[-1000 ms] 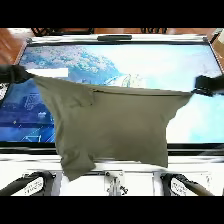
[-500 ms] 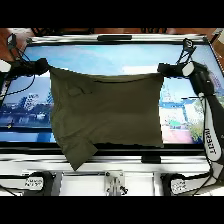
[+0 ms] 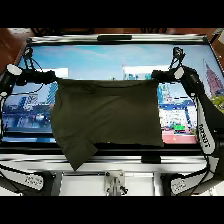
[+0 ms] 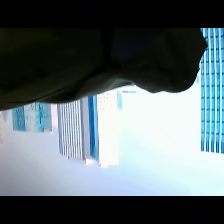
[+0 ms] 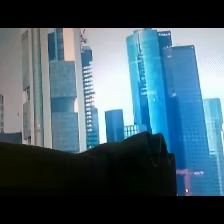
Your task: Fold the shirts.
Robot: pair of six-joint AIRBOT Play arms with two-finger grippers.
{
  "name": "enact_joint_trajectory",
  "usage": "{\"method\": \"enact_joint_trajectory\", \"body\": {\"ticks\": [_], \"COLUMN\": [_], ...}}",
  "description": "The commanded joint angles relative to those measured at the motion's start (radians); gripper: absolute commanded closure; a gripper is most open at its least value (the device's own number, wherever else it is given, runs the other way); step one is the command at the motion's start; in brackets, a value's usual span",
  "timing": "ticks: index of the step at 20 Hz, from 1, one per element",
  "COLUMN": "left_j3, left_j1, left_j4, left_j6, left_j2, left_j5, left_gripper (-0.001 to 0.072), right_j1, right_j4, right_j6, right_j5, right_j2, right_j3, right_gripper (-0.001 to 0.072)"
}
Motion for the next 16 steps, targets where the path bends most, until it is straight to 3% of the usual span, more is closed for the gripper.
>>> {"method": "enact_joint_trajectory", "body": {"ticks": [1, 3, 6, 16], "left_j3": [0.05, 0.034, -0.024, -0.106], "left_j1": [0.039, 0.047, 0.047, 0.046], "left_j4": [0.138, 0.17, 0.198, 0.194], "left_j6": [0.033, -0.017, -0.083, -0.116], "left_j2": [-0.008, -0.016, -0.019, -0.018], "left_j5": [-0.356, -0.438, -0.444, -0.478], "left_gripper": [0.0681, 0.0681, 0.0681, 0.0681], "right_j1": [-0.018, -0.019, -0.017, -0.017], "right_j4": [-0.112, -0.109, -0.109, -0.064], "right_j6": [-0.017, -0.017, -0.006, 0.044], "right_j5": [0.282, 0.44, 0.549, 0.596], "right_j2": [0.037, 0.03, 0.003, -0.04], "right_j3": [0.0, -0.001, -0.001, -0.001], "right_gripper": [0.065, 0.0649, 0.065, 0.065]}}
